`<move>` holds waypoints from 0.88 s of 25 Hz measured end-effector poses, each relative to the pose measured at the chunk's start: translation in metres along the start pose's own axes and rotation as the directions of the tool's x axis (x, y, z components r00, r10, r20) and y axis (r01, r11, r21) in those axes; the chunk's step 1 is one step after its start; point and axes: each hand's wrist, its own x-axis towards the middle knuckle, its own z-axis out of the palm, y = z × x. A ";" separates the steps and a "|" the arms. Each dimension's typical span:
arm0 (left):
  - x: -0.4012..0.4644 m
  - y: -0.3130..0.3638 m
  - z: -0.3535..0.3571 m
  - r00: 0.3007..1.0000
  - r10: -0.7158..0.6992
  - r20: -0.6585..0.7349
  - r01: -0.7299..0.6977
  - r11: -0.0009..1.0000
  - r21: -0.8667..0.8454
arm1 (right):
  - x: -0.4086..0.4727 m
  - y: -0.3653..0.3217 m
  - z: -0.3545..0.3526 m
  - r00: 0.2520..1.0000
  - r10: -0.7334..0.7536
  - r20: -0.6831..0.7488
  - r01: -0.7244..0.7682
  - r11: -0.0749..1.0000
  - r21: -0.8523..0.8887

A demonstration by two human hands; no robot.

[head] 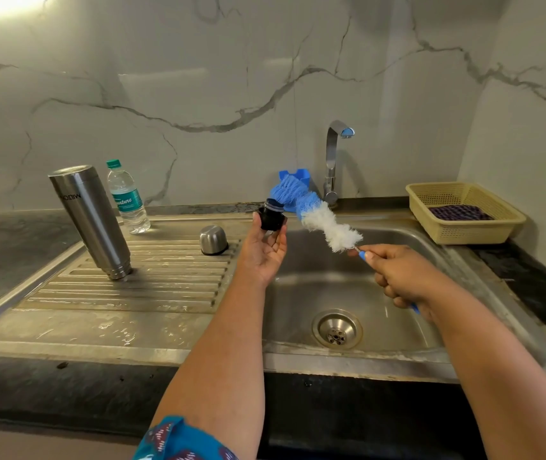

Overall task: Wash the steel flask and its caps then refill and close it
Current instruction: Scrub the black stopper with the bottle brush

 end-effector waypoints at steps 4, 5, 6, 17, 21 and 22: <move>-0.002 0.000 0.005 0.999 0.015 0.033 -0.013 0.999 -0.052 | 0.002 0.002 0.002 1.000 0.012 -0.003 -0.012 1.000 -0.008; -0.003 0.000 0.005 0.999 0.008 0.051 -0.005 0.998 -0.060 | 0.003 0.002 0.002 1.000 0.017 -0.003 -0.017 1.000 0.005; -0.003 -0.001 0.005 0.998 0.002 0.064 0.002 0.998 -0.063 | 0.004 0.003 0.002 1.000 0.017 -0.007 -0.017 1.000 0.013; -0.001 -0.003 0.006 0.987 0.161 -0.008 -0.160 0.985 0.068 | 0.005 0.004 -0.001 1.000 -0.006 0.029 0.012 0.982 -0.187; 0.004 -0.012 0.004 0.846 0.532 -0.034 -0.375 0.639 0.672 | 0.003 0.002 0.002 0.996 0.022 0.088 -0.004 0.980 -0.197; 0.004 -0.012 0.003 0.801 0.599 -0.004 -0.361 0.489 0.794 | 0.002 0.001 0.002 0.995 0.031 0.091 -0.015 0.984 -0.180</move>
